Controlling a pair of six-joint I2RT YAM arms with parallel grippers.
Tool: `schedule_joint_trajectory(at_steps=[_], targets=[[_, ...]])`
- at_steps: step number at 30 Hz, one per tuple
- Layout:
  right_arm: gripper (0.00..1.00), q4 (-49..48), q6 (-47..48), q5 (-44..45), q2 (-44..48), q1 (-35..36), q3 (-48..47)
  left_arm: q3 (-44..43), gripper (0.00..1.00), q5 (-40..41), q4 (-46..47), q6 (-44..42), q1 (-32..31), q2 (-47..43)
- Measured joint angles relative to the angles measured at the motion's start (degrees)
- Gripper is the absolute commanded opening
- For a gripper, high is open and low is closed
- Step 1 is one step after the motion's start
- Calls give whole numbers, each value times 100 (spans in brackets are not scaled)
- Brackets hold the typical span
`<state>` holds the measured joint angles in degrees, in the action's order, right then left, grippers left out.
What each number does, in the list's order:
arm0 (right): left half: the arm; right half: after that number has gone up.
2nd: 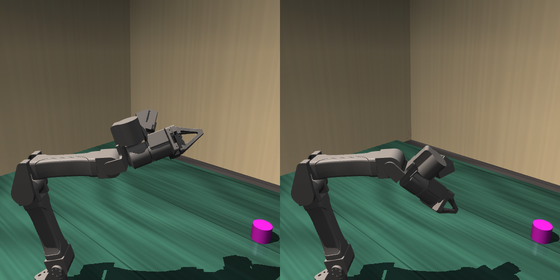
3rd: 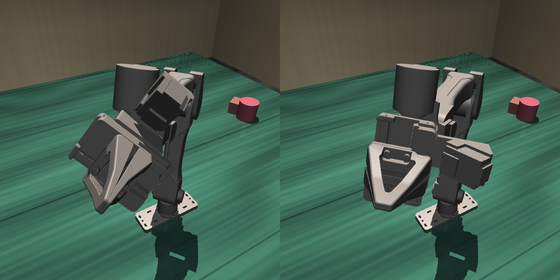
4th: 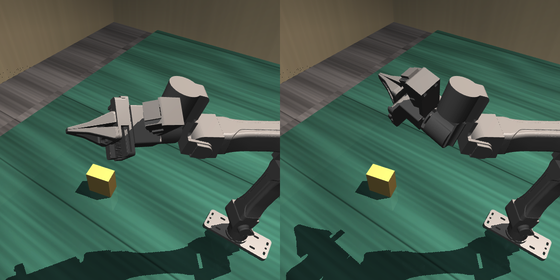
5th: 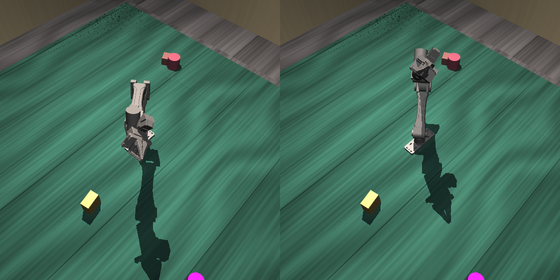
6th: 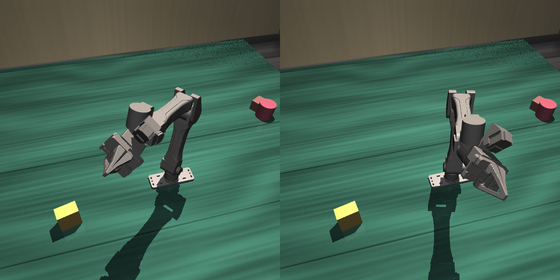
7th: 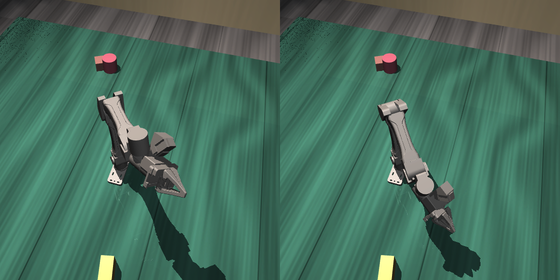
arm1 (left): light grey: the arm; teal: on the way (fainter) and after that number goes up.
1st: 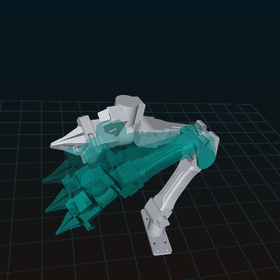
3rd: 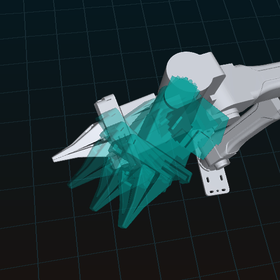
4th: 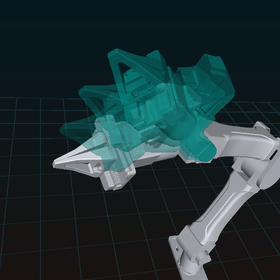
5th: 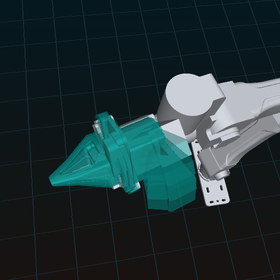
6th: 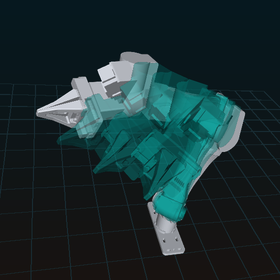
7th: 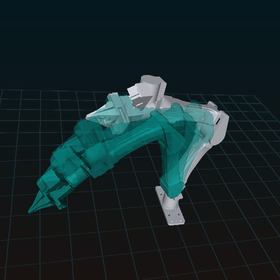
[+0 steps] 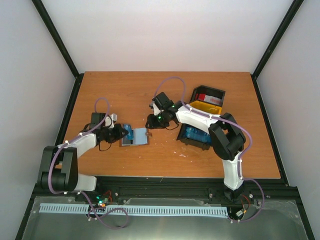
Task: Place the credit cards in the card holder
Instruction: Insert the credit card into the card holder.
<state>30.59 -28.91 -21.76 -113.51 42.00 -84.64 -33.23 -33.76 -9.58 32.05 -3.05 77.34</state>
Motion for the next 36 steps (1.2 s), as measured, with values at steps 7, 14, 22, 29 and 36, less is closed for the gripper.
schedule_joint_trajectory(at_steps=[7,14,22,29,36], targets=[[43,223,55,203,-304,247,-201,374,1,-195,485,111,-28,345],[41,525,278,205,-542,236,-348,518,1,-634,1060,254,-35,658],[39,752,516,210,-861,234,-442,699,1,-1032,1631,597,-33,898],[36,846,610,291,-1014,234,-640,887,1,-1303,2120,990,-35,1060],[33,870,623,282,-1029,227,-651,911,1,-1473,2551,1255,-35,1276]])
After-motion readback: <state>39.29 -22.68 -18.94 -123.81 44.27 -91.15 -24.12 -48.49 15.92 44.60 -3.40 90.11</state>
